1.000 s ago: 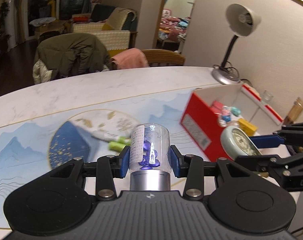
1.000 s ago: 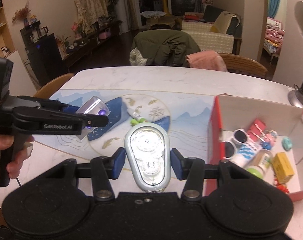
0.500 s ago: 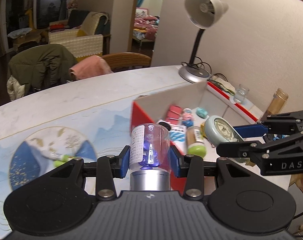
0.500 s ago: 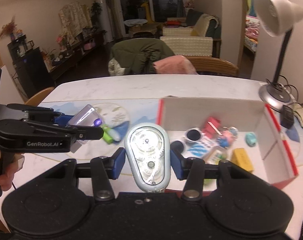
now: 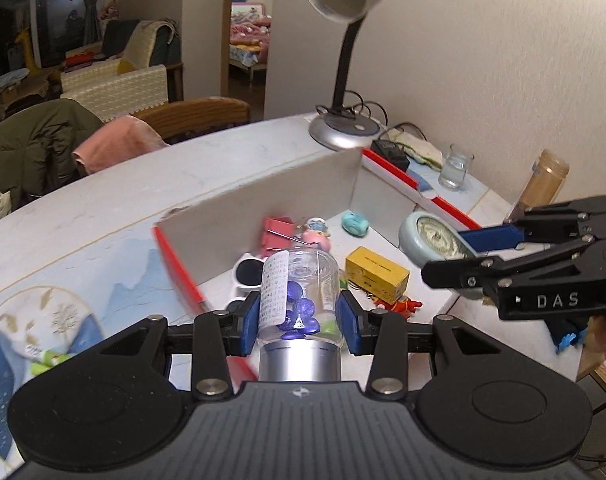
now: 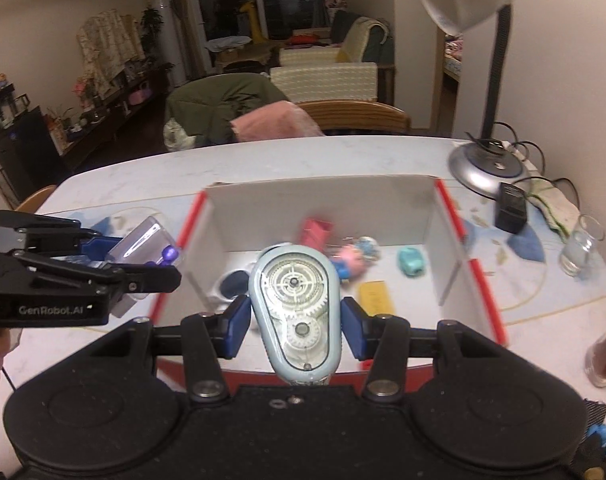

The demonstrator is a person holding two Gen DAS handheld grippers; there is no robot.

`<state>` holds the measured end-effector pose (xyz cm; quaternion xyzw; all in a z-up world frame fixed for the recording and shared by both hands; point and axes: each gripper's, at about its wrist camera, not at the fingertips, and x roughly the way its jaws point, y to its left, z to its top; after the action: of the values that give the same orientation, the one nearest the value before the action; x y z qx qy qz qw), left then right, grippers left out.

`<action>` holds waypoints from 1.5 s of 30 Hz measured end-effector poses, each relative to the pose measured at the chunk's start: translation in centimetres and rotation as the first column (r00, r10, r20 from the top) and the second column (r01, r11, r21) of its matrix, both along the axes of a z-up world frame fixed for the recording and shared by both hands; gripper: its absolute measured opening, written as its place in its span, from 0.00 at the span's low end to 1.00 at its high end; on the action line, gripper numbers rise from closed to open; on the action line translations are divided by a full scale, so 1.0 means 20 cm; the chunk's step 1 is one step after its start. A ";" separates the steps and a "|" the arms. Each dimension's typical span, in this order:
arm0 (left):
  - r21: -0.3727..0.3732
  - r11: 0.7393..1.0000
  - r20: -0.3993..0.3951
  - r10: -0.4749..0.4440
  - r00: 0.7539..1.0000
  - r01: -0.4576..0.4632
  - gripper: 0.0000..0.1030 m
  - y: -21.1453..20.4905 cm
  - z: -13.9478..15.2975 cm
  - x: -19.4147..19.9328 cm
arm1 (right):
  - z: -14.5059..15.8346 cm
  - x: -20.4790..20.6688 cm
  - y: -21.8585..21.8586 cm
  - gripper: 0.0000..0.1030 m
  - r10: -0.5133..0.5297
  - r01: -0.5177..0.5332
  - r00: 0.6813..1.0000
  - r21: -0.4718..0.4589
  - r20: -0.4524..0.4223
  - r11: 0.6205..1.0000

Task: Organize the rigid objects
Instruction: 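Carry the jar and correction tape over the shoebox with both grippers, then lower the jar and correction tape into the shoebox and open both grippers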

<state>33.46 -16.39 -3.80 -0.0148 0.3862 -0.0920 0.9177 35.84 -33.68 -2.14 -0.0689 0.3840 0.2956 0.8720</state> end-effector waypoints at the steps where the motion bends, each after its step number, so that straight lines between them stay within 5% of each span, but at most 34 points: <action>1: 0.011 1.000 -0.007 -0.002 1.000 0.002 0.39 -0.03 -0.02 0.03 | -0.01 0.02 -0.02 0.47 -0.007 0.007 1.000 -0.006 0.000 1.000; 21: 0.137 0.991 -0.198 0.031 0.980 -0.003 0.39 -0.18 -0.30 0.55 | -0.26 0.43 0.01 0.46 0.015 -0.021 0.998 -0.114 -0.054 0.993; 45: 0.141 0.990 -0.327 0.056 0.943 -0.010 0.39 -0.18 -0.42 0.70 | -0.39 0.51 0.08 0.47 0.048 -0.070 0.992 -0.193 -0.117 0.979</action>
<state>47.53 -19.94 -12.19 0.0266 0.5396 -0.0463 0.8402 45.99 -32.14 -9.96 -0.1496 0.4571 0.2854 0.8290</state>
